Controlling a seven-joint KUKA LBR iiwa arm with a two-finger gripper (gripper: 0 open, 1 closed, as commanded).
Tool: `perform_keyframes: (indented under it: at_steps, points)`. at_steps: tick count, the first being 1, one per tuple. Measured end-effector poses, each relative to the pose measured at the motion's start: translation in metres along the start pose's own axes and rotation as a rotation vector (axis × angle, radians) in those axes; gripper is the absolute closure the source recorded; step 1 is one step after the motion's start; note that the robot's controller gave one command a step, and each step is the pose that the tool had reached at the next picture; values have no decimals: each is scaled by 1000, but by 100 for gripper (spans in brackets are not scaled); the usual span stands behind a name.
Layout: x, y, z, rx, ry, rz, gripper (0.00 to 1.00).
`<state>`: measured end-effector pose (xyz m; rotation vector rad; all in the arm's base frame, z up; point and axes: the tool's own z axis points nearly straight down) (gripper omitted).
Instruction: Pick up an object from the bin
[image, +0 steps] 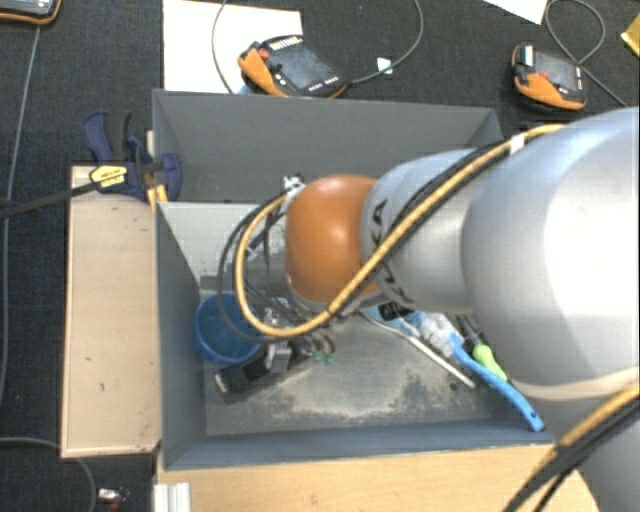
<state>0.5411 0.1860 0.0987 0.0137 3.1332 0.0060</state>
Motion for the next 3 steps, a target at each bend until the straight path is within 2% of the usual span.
perform_keyframes:
  at_steps: [1, 2, 3]
  points:
    - [4, 1, -78, -1, -3, 14, 100]
    - [0, 4, -76, 1, 3, -9, 100]
    - [9, -1, -86, 2, 5, -2, 100]
